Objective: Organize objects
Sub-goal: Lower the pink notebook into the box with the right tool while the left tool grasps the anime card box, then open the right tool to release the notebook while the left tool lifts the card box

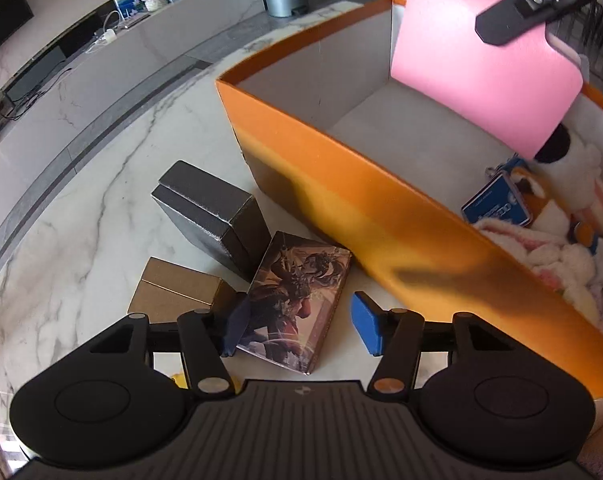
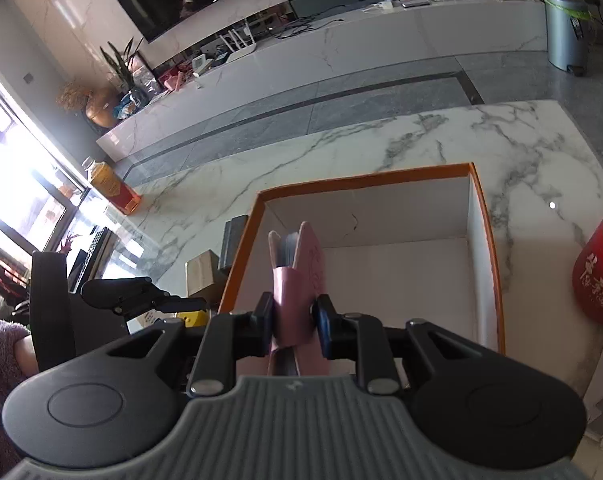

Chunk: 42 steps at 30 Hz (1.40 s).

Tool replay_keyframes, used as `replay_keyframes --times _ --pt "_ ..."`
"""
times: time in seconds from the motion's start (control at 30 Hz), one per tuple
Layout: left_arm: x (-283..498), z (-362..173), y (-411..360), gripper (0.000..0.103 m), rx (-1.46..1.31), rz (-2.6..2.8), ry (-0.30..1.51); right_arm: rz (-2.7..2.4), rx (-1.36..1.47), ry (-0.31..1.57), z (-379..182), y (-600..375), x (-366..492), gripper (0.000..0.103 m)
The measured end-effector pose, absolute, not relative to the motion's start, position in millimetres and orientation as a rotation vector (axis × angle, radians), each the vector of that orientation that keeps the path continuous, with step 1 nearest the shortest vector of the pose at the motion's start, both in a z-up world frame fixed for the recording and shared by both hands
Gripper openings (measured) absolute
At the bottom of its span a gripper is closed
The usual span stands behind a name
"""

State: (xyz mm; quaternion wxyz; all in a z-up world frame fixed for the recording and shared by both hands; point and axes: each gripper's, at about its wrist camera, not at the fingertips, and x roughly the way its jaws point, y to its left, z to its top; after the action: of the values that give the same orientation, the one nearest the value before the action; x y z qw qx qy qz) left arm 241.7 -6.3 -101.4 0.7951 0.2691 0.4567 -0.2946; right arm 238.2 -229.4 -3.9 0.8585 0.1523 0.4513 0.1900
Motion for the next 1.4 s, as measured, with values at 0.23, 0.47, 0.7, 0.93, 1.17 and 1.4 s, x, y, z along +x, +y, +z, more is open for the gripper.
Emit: replay_keyframes --times 0.23,0.47,0.7,0.93,1.17,1.4 --pt "252.9 -121.6 -14.7 0.069 0.687 -0.695 1.025 0.343 0.428 0.968 -49.3 -221.8 281.5 0.024" --pt "252.3 -129.3 -17.5 0.072 0.724 -0.703 1.037 0.227 0.588 0.951 -87.1 -221.8 297.2 0.024" --pt "255.3 -137.8 -13.7 0.075 0.683 -0.688 1.083 0.237 0.693 0.980 -107.8 -217.8 304.4 0.024" --pt "250.9 -138.6 -3.5 0.071 0.627 -0.688 1.154 0.364 0.716 1.090 -119.7 -213.1 314.0 0.024" --pt "252.4 -138.8 4.3 0.071 0.561 -0.668 1.175 0.330 0.428 1.175 -113.2 -203.2 326.4 0.032" --pt "247.9 -142.8 13.4 0.071 0.533 -0.629 1.182 0.301 0.262 1.174 -116.7 -193.4 335.1 0.040"
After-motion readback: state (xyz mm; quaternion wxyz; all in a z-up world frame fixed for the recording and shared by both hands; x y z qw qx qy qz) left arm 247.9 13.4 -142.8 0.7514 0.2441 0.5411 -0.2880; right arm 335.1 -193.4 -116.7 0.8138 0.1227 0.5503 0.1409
